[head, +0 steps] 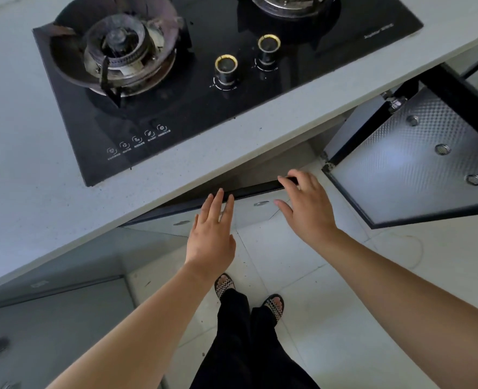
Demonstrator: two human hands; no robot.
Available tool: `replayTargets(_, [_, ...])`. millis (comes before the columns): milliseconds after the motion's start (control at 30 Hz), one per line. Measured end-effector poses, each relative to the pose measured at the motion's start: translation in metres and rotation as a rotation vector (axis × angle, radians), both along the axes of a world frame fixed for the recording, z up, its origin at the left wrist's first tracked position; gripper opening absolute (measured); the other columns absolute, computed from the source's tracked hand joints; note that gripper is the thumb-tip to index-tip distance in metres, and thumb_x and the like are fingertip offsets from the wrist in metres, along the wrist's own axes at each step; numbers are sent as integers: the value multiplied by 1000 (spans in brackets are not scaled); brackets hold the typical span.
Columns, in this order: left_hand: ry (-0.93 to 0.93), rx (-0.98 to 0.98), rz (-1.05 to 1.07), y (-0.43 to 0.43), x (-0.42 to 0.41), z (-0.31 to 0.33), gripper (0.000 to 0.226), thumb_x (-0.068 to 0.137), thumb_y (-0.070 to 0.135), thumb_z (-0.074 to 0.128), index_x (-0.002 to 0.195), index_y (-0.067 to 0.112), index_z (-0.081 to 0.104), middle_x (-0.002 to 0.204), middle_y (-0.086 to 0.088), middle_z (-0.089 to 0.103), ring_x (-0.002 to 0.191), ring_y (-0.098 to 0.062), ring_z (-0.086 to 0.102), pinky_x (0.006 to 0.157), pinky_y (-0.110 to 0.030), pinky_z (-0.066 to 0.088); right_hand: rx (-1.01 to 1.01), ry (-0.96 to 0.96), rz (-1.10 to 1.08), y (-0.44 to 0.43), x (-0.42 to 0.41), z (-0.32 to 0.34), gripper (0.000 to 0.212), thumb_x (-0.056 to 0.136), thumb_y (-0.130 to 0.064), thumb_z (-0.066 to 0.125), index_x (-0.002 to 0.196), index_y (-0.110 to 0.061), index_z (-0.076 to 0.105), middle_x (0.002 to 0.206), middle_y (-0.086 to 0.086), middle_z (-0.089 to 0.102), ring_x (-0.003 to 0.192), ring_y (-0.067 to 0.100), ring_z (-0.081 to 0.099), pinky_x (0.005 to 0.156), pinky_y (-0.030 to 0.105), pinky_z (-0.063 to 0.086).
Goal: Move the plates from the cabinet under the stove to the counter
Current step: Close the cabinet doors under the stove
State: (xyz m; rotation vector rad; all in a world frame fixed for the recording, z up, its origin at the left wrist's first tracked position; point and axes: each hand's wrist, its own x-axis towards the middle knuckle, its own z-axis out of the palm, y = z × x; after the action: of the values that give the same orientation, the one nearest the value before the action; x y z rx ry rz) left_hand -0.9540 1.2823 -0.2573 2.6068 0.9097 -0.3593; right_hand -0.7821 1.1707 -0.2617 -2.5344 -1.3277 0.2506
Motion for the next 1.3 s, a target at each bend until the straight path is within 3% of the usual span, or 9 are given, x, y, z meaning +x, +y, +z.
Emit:
replayTargets(167, [-49, -10, 22, 6, 8, 2, 78, 90, 18, 48, 149, 24, -2, 158, 2, -1, 144, -19, -5, 116, -35, 17, -90, -3, -17, -2, -10, -7, 58, 86, -30, 63, 134, -6, 42, 140, 16, 41, 128, 32, 40, 103, 40, 38])
replayTargets(367, [-67, -32, 41, 7, 17, 6, 75, 89, 20, 51, 149, 20, 6, 156, 0, 13, 143, -22, 6, 116, -37, 19, -134, 11, -59, -7, -24, -8, 66, 84, -31, 65, 138, -5, 37, 145, 19, 36, 133, 35, 36, 105, 44, 35])
replayTargets(567, [-27, 9, -34, 10, 10, 2, 83, 88, 21, 51, 148, 22, -7, 158, 0, -3, 144, -22, -5, 115, -36, 4, -187, 49, -19, -5, -23, -14, 75, 89, -39, 56, 146, -10, 18, 155, 12, 14, 143, 29, 10, 110, 37, 10])
replayTargets(767, [30, 41, -122, 14, 6, -4, 86, 91, 21, 42, 137, 24, -30, 146, 6, -37, 135, -15, -32, 112, -39, -10, -190, 65, 44, 14, 0, -15, 80, 88, -43, 54, 147, -11, 11, 156, 11, 8, 144, 27, 2, 111, 40, 6])
replayTargets(933, [58, 47, -130, 21, 12, -6, 84, 91, 19, 39, 137, 22, -32, 144, 4, -41, 130, -15, -37, 112, -40, -11, -211, 44, 64, 30, 10, -18, 88, 86, -47, 54, 147, -12, 1, 157, 9, -1, 144, 25, -5, 110, 42, 1])
replayTargets(1167, [128, 15, -126, 24, 21, 0, 84, 91, 21, 43, 144, 22, -22, 143, 3, -42, 133, -17, -35, 113, -44, -6, -255, 96, 29, 42, 11, -12, 93, 86, -50, 53, 147, -14, -7, 157, 4, -12, 143, 24, -11, 113, 46, 3])
replayTargets(1300, [172, -13, -156, 20, 26, 13, 86, 91, 22, 46, 144, 22, -21, 151, -1, -32, 141, -22, -25, 115, -46, -1, -210, 177, 9, 31, 11, 6, 80, 89, -45, 52, 148, -16, 5, 157, 2, -5, 144, 23, 1, 113, 42, 19])
